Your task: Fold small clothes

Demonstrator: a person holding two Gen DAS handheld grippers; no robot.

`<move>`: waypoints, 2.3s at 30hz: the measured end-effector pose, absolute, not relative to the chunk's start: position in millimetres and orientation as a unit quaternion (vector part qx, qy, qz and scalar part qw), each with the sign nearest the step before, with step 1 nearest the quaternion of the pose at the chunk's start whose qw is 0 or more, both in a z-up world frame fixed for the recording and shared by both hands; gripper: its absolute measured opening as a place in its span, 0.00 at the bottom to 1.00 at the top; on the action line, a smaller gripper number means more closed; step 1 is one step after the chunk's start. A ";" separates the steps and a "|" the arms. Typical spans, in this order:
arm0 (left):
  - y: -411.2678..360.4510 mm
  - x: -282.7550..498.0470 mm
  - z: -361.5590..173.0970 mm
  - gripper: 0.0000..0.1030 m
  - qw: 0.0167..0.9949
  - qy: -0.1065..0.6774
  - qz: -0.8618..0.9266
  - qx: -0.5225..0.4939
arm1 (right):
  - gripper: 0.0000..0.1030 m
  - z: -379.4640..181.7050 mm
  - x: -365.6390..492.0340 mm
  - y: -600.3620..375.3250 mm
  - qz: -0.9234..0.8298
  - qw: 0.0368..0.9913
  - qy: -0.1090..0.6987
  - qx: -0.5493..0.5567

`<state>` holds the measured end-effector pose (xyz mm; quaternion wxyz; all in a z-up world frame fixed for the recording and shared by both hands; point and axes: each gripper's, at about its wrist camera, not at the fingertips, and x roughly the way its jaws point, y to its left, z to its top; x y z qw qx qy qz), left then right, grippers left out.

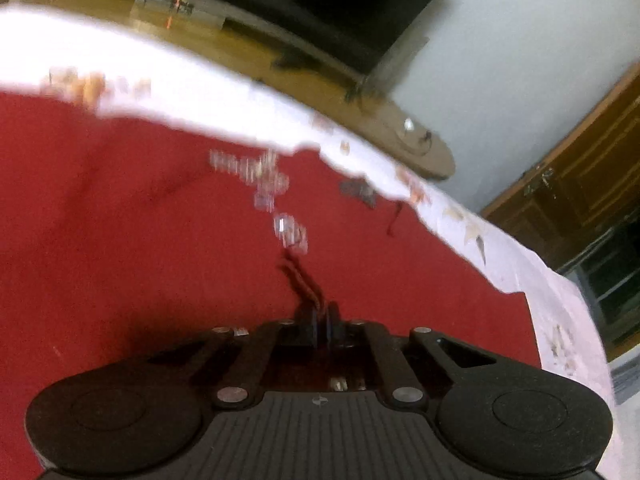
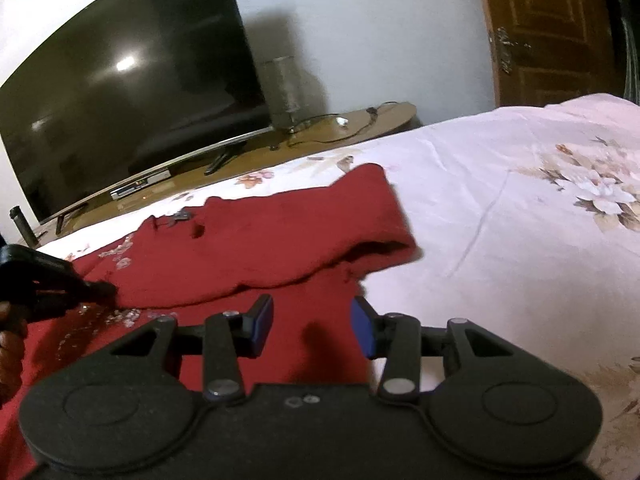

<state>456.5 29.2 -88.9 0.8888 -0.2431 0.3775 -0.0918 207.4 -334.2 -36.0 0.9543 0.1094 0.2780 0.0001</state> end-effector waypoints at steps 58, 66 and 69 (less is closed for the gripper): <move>123.2 438.0 -95.4 0.03 0.931 0.317 -0.029 -0.179 | 0.08 -65.9 412.7 -395.2 0.079 0.916 0.336 0.203; 126.7 437.3 -103.4 0.04 0.927 0.334 -0.012 -0.171 | 0.16 -65.2 409.5 -383.7 0.056 0.936 0.325 0.123; 134.6 421.0 -89.5 0.04 0.937 0.310 0.028 -0.155 | 0.33 -51.3 392.2 -392.1 0.045 0.946 0.299 0.119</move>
